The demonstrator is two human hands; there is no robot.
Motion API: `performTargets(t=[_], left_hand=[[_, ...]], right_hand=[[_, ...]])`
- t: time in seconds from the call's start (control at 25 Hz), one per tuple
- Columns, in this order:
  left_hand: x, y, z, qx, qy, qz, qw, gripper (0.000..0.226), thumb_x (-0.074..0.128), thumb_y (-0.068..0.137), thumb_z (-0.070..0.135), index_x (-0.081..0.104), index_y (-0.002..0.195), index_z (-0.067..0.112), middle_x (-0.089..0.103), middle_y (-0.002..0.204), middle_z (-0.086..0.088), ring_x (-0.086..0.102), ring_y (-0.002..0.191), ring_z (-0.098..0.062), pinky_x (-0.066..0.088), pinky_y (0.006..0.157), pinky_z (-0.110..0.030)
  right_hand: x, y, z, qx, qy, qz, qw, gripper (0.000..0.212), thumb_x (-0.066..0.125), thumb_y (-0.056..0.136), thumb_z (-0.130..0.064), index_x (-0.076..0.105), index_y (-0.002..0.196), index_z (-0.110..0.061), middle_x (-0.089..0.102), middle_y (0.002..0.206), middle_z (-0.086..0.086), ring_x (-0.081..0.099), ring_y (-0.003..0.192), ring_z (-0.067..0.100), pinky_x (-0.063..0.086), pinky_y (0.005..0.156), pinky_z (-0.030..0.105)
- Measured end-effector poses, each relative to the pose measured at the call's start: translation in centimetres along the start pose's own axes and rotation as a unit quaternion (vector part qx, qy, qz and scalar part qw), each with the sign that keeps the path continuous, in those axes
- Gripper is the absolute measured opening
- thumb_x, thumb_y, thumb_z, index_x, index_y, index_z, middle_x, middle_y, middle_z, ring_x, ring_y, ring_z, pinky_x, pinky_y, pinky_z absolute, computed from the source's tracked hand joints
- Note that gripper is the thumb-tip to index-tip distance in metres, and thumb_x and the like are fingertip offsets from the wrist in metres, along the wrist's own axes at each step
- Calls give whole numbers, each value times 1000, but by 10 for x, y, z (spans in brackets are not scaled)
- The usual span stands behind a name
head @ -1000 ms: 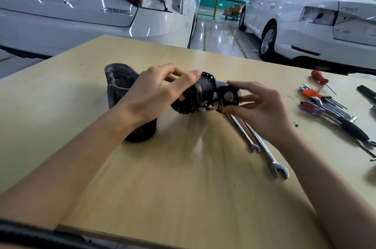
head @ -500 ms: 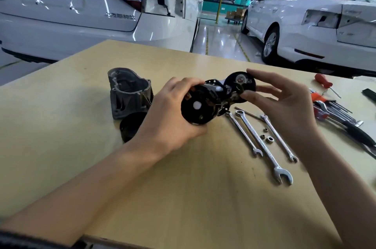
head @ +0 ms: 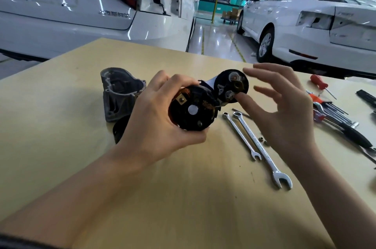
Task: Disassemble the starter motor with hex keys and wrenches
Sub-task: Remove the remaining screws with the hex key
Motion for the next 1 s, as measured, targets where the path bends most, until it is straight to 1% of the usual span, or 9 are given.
performTargets(t=[0.12,0.32,0.44,0.56,0.64,0.76,0.84,0.92,1.0], left_hand=[[5,-2,0,9,5,-17,1000,70,86,50,31,60,115,24,51,95,4,51,89,5,38,76,-4],[9,-5,2,8,11,-30,999,68,80,50,37,54,113,32,47,95,8,53,86,-1,46,70,-14],[10,-6,5,19,37,-35,999,66,79,50,39,55,112,28,47,96,7,53,81,-6,50,66,-25],[10,-6,8,27,50,-37,998,66,79,51,39,56,111,24,48,96,6,52,80,-7,53,64,-30],[11,-6,9,29,47,-41,998,67,80,51,38,56,111,23,49,96,5,52,80,-8,54,64,-32],[9,-6,7,12,44,-36,998,66,80,50,39,58,110,21,50,96,3,53,78,-9,54,63,-35],[6,-5,4,-4,40,-28,999,67,80,49,39,57,109,23,50,97,4,53,79,-8,53,64,-34],[5,-4,2,-9,39,-25,999,67,80,49,40,55,109,25,51,98,5,52,81,-6,52,66,-31],[6,-3,1,-13,37,-23,999,67,81,49,40,55,110,25,51,99,5,51,83,-4,50,68,-27]], right_hand=[[-5,-4,-18,-97,-77,35,992,26,73,78,-7,71,103,-13,63,101,9,61,95,12,49,83,28],[-7,-6,-12,-79,-66,36,994,30,76,77,-3,70,106,-8,64,95,7,64,86,18,56,78,30],[-7,-9,-16,-125,-94,31,987,30,76,78,-1,70,107,-6,64,95,7,64,85,15,57,76,33],[-2,-11,-23,-161,-115,23,980,24,74,80,2,72,103,-5,65,99,12,62,86,10,50,80,20],[-1,-12,-26,-166,-118,18,979,18,72,81,3,74,96,-6,65,97,14,64,84,16,45,80,14],[2,-11,-25,-130,-104,-4,986,21,65,78,7,75,93,-5,64,101,12,64,93,23,41,84,11],[8,-11,-18,-54,-39,-50,997,21,64,76,0,74,93,-9,61,114,7,59,107,10,38,90,11],[14,-10,-7,49,66,-96,992,16,69,76,-14,74,91,-19,56,128,-3,51,122,1,38,100,19],[17,-11,0,109,125,-108,980,14,73,73,-22,74,87,-24,53,134,-8,45,129,1,37,108,33]])
Point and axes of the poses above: each hand's wrist, its own y-axis towards the middle knuckle, its own x-axis out of the palm, z = x × y, the point moved 8 cm from there along y, towards the middle knuckle
